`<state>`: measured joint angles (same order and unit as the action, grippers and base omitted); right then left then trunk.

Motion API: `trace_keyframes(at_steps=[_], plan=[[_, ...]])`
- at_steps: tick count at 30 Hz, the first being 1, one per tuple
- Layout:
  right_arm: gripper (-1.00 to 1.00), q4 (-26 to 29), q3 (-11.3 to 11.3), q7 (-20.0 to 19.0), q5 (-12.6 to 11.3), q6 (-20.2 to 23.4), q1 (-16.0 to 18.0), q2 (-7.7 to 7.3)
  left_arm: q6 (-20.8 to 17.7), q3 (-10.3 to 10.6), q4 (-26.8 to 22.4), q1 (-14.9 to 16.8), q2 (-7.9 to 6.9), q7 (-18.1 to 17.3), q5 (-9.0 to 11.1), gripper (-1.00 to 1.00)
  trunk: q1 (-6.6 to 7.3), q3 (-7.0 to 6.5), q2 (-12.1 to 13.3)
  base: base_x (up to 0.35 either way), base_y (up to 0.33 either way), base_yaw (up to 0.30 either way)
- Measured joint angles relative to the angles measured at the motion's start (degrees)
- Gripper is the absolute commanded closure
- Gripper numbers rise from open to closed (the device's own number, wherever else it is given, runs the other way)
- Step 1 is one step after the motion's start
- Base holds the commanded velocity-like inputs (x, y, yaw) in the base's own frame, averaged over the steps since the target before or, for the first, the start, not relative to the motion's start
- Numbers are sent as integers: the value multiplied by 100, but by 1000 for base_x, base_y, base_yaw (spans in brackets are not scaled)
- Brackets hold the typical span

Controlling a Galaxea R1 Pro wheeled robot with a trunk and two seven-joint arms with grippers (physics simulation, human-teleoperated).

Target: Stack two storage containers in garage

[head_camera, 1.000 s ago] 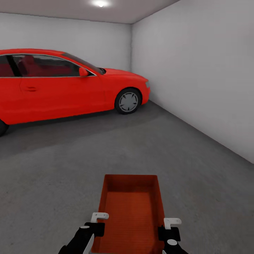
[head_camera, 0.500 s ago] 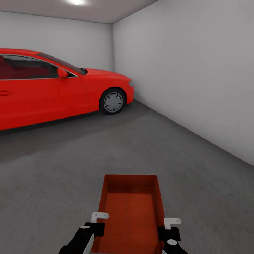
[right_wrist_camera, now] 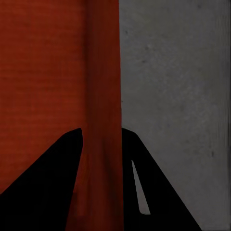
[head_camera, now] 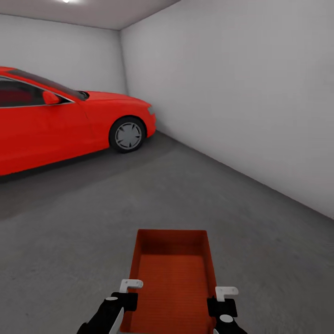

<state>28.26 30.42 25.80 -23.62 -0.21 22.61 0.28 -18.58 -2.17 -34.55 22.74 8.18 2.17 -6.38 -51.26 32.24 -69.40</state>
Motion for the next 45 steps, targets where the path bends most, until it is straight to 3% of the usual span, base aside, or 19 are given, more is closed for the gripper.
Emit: trace_keyframes(at_steps=[45], plan=[[100,-1,0,0,4,0,0,-1,4,-4,5,0,3,7,2,100,3,0,0,300,0,-287]])
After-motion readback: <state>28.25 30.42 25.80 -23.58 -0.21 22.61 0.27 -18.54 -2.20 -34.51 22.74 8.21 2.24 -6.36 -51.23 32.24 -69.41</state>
